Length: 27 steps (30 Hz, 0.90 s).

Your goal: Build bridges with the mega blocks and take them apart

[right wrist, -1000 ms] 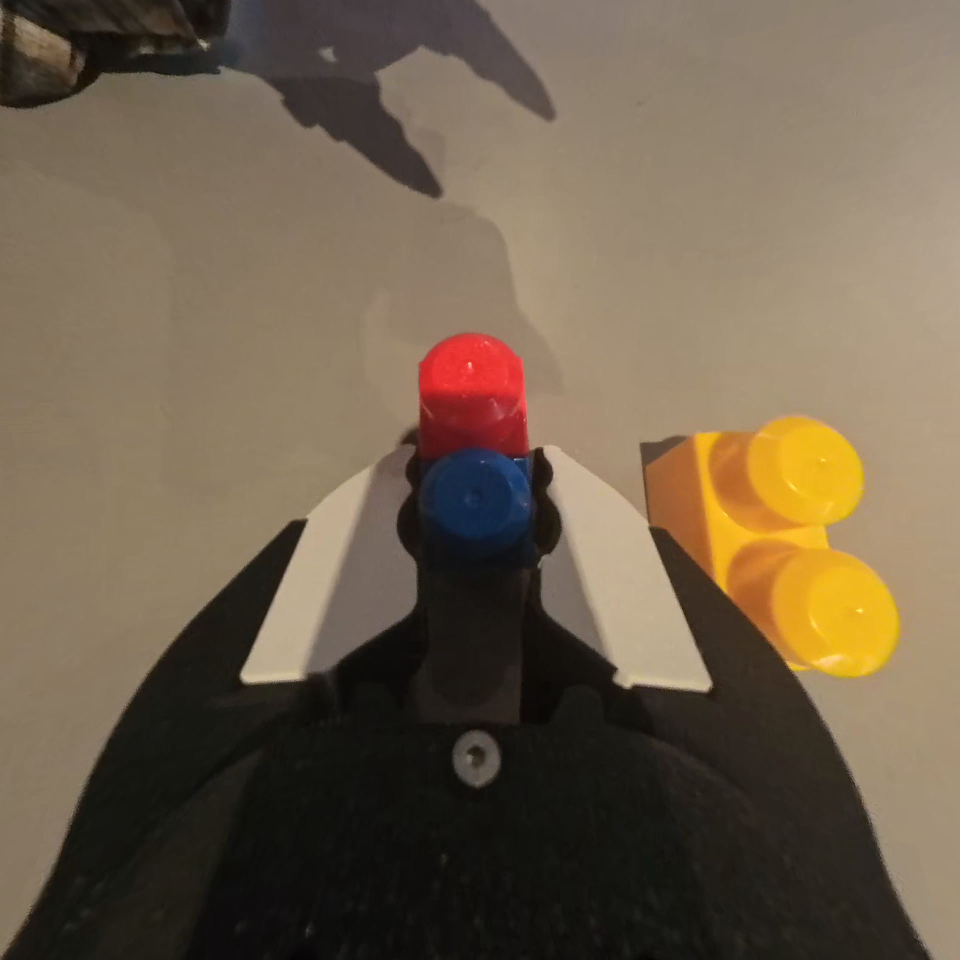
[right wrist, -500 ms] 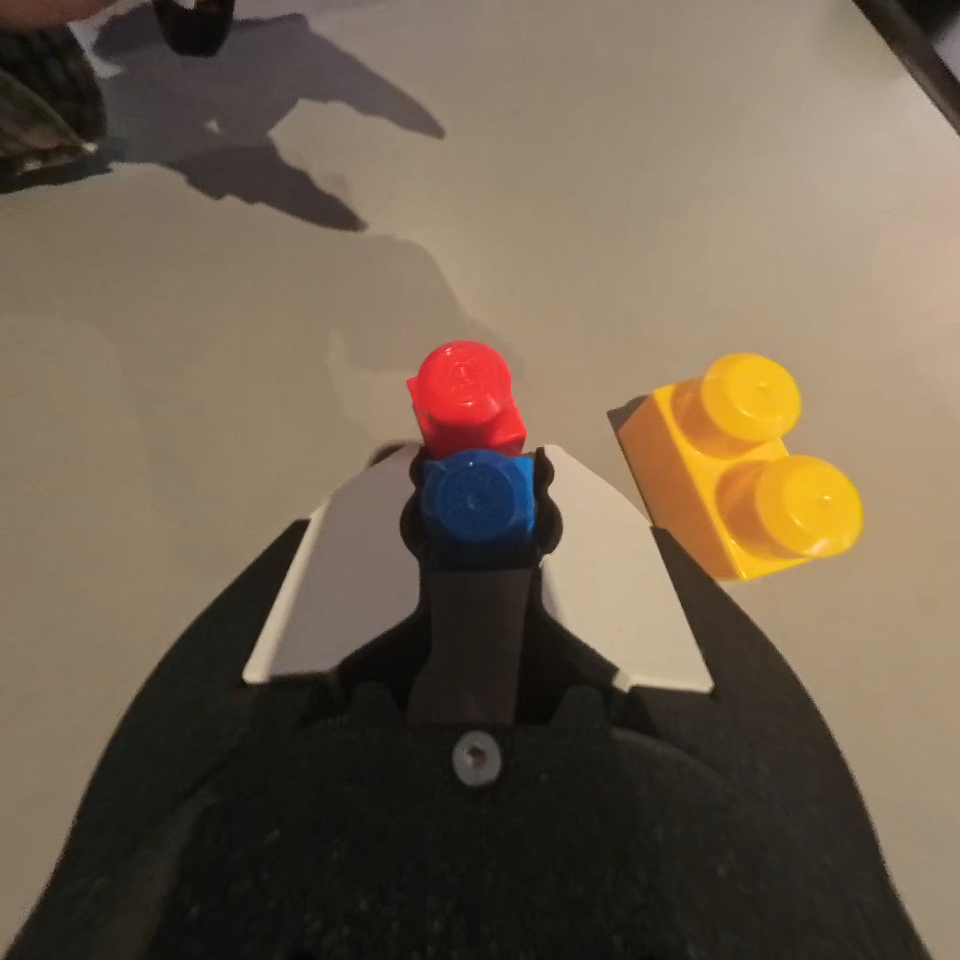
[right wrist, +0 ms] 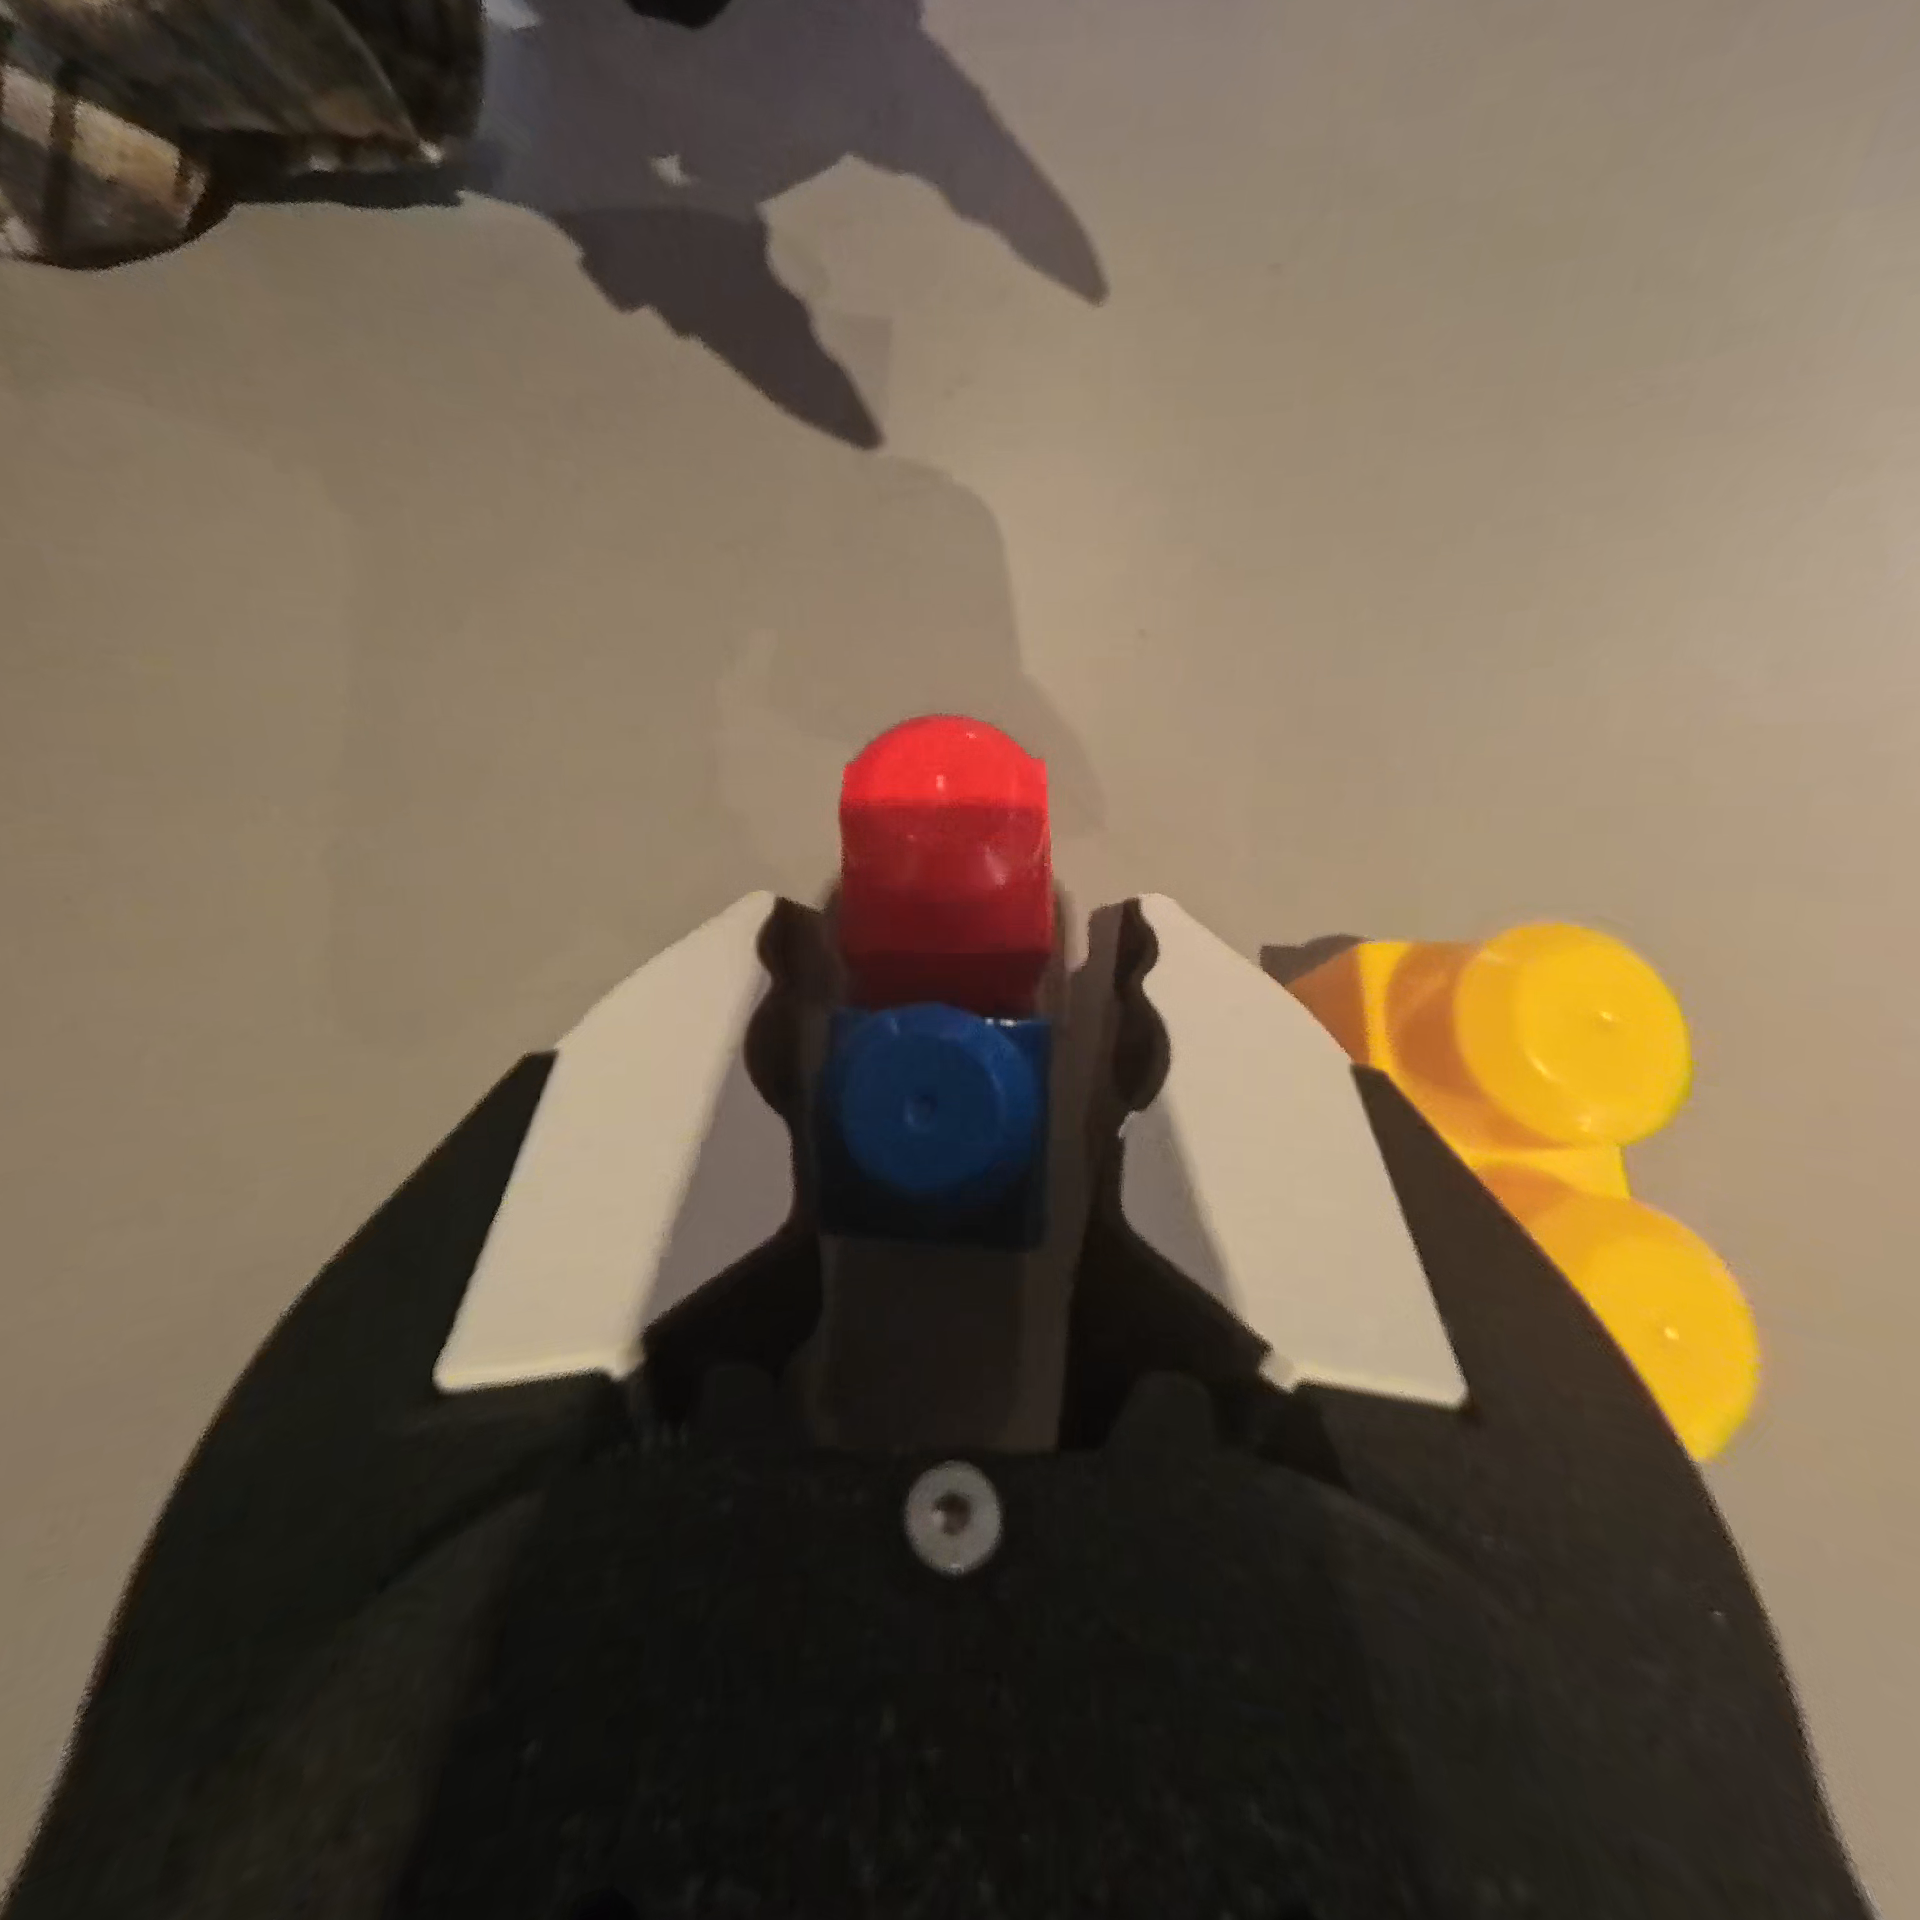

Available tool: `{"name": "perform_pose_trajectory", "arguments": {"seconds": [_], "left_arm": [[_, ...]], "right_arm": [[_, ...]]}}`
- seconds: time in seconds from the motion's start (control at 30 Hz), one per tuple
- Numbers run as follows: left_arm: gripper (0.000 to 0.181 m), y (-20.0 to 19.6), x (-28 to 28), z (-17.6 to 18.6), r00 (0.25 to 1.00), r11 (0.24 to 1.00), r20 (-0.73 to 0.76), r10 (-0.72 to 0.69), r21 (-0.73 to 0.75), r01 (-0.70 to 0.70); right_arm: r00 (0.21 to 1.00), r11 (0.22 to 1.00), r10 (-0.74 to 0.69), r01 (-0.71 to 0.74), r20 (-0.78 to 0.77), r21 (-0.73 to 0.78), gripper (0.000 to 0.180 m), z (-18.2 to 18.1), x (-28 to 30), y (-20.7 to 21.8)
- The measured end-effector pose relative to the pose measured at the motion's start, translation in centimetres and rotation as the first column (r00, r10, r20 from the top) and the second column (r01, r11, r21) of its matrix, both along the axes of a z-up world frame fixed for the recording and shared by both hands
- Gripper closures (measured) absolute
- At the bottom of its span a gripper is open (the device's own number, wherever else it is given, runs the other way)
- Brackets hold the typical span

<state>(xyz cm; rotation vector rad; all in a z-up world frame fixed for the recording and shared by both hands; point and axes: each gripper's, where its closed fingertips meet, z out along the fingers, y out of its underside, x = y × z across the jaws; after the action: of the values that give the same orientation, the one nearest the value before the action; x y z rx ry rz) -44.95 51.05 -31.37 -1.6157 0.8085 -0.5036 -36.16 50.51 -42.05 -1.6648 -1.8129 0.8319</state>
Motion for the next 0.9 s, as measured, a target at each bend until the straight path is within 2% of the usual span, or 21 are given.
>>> {"name": "perform_pose_trajectory", "arguments": {"seconds": [0.03,0.1,0.13,0.43,0.8,0.9], "left_arm": [[0.121,0.0,0.1,0.0,1.000,1.000,-0.001,-0.004,-0.001,0.004],[0.121,-0.1,0.2,-0.1,1.000,1.000,-0.007,-0.008,-0.002,0.008],[0.121,-0.1,0.3,-0.2,1.000,1.000,-0.012,-0.009,-0.001,0.009],[0.121,-0.1,0.2,0.0,1.000,1.000,-0.009,-0.005,0.003,0.005],[0.121,-0.2,0.3,-0.1,1.000,1.000,-0.009,-0.011,0.001,0.011],[0.121,-0.2,0.4,0.0,1.000,1.000,-0.007,-0.014,0.004,0.014]], "right_arm": [[1.000,1.000,0.010,-0.010,0.014,-0.001,0.121,-0.2,0.0,0.0],[0.999,0.999,0.033,-0.032,0.034,-0.014,0.137,-0.5,-0.1,-0.2],[0.999,0.999,0.037,-0.036,0.030,-0.017,0.138,-0.4,-0.2,-0.3],[0.997,0.997,-0.072,0.072,0.032,0.010,0.139,-0.4,-0.4,-1.0],[0.923,0.924,-0.382,0.383,0.045,-0.018,0.140,-0.5,0.0,-0.6],[0.918,0.918,-0.396,0.397,0.034,-0.021,0.138,-0.5,-0.1,-0.7]]}}
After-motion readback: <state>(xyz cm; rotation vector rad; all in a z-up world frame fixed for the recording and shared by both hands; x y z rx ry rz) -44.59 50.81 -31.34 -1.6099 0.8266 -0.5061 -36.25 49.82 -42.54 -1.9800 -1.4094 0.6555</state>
